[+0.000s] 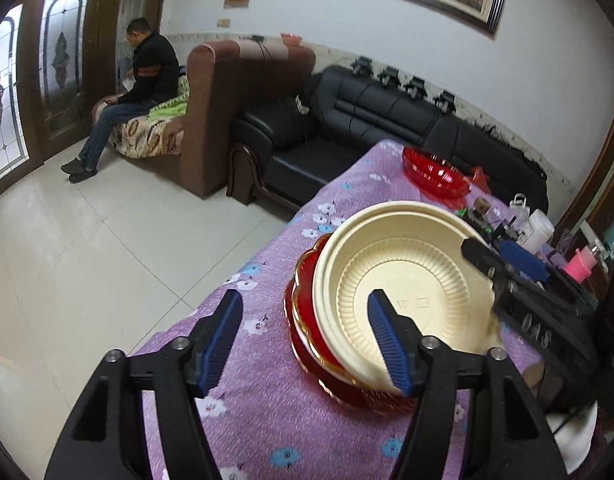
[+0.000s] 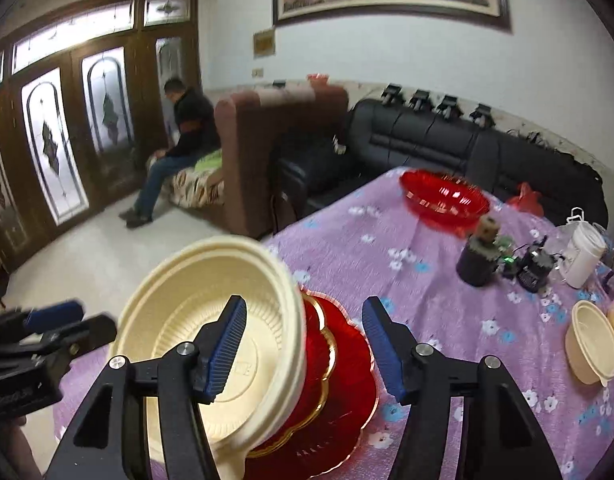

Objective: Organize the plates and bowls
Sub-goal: 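Lower the cream bowl onto the stack and open the right tool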

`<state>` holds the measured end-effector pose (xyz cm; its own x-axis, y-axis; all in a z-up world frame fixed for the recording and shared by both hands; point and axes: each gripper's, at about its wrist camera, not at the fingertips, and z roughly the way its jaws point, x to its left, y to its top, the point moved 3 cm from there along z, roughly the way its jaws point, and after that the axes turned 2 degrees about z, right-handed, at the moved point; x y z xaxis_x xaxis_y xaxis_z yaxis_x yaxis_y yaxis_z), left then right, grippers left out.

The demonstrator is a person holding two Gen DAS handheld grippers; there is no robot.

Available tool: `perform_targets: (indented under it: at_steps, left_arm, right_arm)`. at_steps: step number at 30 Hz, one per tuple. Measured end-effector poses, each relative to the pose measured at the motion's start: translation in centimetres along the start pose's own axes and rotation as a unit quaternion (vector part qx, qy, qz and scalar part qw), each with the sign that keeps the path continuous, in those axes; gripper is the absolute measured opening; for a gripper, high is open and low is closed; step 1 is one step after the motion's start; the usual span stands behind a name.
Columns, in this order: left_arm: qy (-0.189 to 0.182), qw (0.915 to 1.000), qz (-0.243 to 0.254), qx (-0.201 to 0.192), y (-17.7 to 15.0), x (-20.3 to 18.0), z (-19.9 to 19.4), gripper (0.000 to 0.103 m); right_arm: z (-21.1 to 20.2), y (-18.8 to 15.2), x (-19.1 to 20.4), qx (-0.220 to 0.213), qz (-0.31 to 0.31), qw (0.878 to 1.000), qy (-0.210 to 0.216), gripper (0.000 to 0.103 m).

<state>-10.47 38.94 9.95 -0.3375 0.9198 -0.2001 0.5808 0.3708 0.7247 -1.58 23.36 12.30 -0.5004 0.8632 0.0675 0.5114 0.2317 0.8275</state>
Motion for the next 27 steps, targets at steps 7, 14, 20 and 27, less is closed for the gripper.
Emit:
perform_targets:
  at_steps: [7,14,20,27]
  left_arm:
    - [-0.016,0.9998,-0.010,-0.010,-2.1,0.2,-2.2,0.069]
    - [-0.012,0.9996,0.002,-0.024,-2.9,-0.9,-3.7,0.072]
    - [0.047,0.9955,0.057,-0.059,-4.2,-4.4,-4.9,0.080]
    - [0.096,0.9837,0.128,-0.082,-6.5,-9.3,-5.4,0.088]
  right_arm:
    - [2.2,-0.3,-0.9,0.036,-0.027,0.996,-0.077,0.079]
    - [-0.7,-0.2,-1.6,0.007,0.012,0.999,-0.035,0.079]
    - [-6.0,-1.3,-4.6,-0.033,0.056,0.998,-0.017,0.082]
    - [-9.6,-6.4,-8.0,-0.017,0.067,0.997,-0.026,0.083]
